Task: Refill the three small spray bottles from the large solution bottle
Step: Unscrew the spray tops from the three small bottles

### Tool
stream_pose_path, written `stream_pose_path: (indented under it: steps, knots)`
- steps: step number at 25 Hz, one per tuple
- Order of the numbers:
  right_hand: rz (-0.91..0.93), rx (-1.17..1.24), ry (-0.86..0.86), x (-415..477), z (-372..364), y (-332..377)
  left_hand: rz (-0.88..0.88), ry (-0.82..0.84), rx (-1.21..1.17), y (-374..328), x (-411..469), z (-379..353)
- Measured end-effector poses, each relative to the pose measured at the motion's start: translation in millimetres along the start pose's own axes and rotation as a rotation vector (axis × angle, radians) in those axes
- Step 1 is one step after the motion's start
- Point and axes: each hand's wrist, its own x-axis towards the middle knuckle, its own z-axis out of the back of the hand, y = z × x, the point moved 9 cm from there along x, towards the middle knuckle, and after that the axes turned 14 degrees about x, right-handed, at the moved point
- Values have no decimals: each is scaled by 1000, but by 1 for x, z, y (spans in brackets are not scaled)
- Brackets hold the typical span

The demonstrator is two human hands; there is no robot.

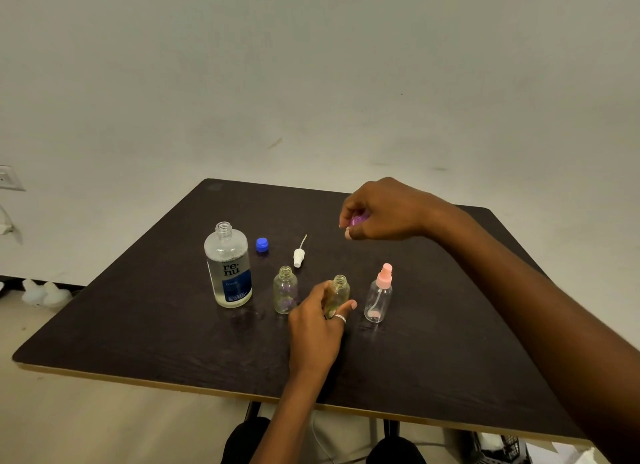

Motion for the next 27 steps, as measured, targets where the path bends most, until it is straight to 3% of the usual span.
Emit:
stream_pose_path:
  steps: [8,17,27]
  knots:
    - [-163,7,131,45,-39,-48,15,31,-61,4,0,-5]
    - [-166,-259,218,91,-103,-86,-10,14,-66,5,2,-6]
    - [-165,-362,313,111,-126,-94,-10,4,-74,8,2,-8]
